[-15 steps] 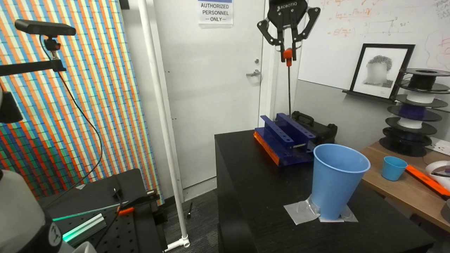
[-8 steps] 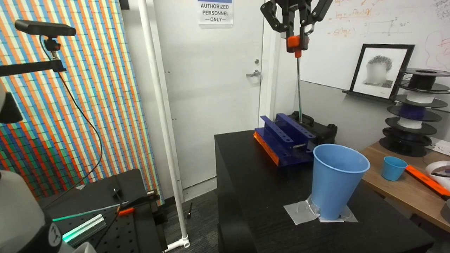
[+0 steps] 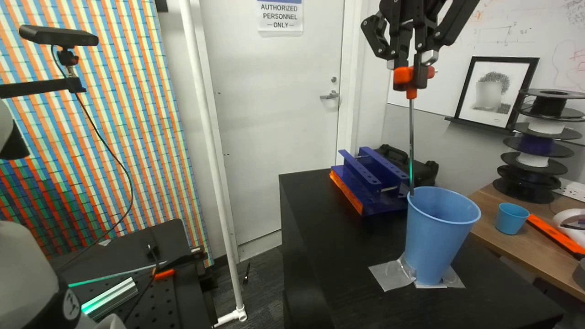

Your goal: Put the orange object inside the cup.

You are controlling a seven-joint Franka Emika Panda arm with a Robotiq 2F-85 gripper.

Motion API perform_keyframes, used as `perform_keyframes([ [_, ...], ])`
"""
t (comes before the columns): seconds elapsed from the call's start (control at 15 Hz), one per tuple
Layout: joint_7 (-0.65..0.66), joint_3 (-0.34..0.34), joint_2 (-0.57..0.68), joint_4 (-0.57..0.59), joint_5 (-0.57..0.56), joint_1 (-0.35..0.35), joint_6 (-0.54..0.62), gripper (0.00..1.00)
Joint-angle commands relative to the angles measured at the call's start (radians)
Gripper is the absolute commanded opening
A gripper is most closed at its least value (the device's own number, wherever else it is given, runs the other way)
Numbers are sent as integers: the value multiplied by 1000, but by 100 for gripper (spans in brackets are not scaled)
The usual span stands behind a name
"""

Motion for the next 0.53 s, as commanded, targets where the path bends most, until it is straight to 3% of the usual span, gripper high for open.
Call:
perform_keyframes([
  [0.0,36,-10,28,13,-10,-9,12,10],
  [0.47,81,-10,78,53,-42,-8,21,10],
])
